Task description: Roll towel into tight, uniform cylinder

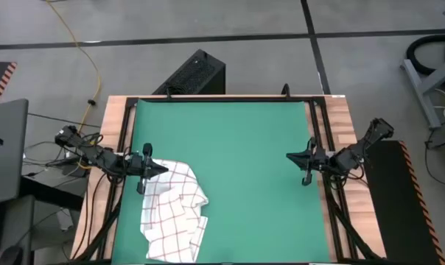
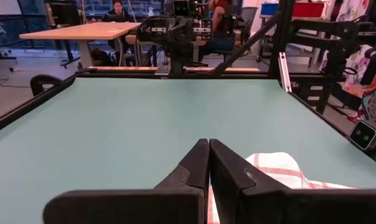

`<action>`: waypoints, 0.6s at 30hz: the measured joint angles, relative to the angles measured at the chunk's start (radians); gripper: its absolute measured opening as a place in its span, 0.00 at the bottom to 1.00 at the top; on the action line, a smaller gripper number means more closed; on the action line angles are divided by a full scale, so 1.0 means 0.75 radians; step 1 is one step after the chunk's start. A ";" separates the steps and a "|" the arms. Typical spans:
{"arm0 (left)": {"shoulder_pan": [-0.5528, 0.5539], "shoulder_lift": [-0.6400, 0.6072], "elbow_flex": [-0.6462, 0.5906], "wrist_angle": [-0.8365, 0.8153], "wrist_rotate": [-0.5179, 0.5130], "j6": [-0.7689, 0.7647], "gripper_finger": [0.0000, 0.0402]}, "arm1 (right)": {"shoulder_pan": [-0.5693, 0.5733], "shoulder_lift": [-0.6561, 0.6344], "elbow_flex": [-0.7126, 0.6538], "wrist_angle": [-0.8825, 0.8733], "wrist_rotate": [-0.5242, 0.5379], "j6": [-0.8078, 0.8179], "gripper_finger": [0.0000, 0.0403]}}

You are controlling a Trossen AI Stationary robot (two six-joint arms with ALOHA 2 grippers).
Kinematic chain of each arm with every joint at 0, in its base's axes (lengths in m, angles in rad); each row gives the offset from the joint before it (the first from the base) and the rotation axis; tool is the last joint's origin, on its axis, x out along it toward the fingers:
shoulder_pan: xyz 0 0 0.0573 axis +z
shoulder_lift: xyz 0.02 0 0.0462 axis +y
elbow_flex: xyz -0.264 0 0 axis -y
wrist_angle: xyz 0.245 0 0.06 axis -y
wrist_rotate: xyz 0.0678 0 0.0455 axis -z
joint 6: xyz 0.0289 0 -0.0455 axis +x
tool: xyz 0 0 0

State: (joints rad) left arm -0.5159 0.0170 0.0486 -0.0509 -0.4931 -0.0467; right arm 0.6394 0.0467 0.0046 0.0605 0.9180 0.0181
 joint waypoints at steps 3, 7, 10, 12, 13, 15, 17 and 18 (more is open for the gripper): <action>0.000 0.000 0.000 0.000 0.000 0.001 0.00 | 0.000 -0.001 0.000 0.000 0.000 0.000 0.10; 0.000 0.000 0.000 -0.001 0.000 0.001 0.00 | 0.000 -0.001 0.000 0.000 0.000 0.000 0.10; 0.001 0.001 0.000 0.000 0.000 0.000 0.00 | 0.000 0.000 0.000 0.000 0.000 0.000 0.10; 0.000 0.000 0.000 0.000 0.000 0.001 0.00 | 0.000 0.000 0.000 0.000 0.000 0.000 0.10; 0.001 0.000 0.000 0.001 0.000 0.001 0.00 | 0.000 0.000 0.000 0.000 0.000 0.000 0.10; 0.000 0.001 -0.005 0.040 -0.024 0.070 0.00 | 0.000 0.000 0.000 0.000 0.000 0.000 0.10; 0.000 0.000 -0.005 0.100 -0.061 0.226 0.00 | 0.000 0.000 0.000 0.000 0.000 0.000 0.10; 0.001 -0.001 -0.004 0.113 -0.074 0.294 0.00 | 0.000 0.000 0.000 0.000 0.000 -0.001 0.10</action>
State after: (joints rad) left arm -0.5156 0.0164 0.0456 0.0338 -0.5484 0.1734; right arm 0.6395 0.0467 0.0047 0.0605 0.9179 0.0177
